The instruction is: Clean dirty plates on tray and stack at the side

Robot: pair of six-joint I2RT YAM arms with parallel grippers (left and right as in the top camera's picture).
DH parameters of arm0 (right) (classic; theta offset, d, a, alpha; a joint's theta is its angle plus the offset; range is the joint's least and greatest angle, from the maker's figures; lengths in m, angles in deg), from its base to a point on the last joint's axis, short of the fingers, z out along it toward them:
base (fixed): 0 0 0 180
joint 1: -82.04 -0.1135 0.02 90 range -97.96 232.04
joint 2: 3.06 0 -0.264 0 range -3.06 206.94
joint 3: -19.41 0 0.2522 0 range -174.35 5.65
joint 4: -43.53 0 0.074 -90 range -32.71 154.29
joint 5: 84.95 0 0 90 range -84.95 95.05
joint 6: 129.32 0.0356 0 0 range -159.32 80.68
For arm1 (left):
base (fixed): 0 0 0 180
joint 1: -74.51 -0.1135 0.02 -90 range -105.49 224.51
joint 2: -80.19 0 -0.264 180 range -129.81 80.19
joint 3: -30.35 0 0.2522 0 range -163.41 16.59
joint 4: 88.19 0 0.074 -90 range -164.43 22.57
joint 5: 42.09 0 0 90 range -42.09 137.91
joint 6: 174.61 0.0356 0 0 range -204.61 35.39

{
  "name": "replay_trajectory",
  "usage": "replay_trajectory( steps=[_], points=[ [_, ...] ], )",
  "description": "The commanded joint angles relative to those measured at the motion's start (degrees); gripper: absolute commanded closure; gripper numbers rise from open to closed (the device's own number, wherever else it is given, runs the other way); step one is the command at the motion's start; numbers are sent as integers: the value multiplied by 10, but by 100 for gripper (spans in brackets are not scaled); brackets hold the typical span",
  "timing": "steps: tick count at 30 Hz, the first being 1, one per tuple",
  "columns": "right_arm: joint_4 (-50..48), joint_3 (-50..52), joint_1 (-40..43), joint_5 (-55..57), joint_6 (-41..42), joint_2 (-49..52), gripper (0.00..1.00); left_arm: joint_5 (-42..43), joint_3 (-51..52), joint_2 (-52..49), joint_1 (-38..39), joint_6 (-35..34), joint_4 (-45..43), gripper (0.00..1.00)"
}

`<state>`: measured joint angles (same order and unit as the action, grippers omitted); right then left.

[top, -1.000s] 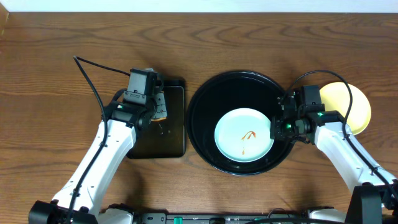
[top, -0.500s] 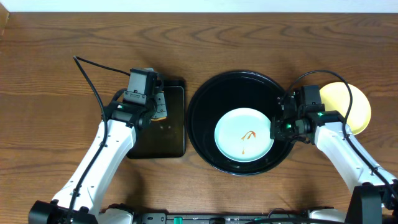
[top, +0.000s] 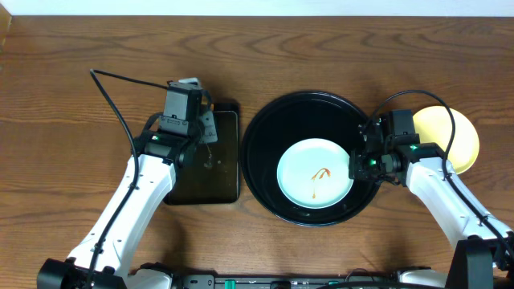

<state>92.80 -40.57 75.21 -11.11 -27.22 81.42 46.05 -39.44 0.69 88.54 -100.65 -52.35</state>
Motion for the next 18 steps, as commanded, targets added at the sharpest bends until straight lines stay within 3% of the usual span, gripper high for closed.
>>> replay_trajectory(
  steps=[1,15,18],
  points=[
    [0,4,-8,-3,-2,0,99,-3,2,6,-2,8,-32,93],
    [-2,4,-8,-3,-2,0,99,-3,2,6,-2,7,-56,93],
    [-3,4,-8,-3,-2,0,99,16,2,5,-2,-23,-45,93]
  ],
)
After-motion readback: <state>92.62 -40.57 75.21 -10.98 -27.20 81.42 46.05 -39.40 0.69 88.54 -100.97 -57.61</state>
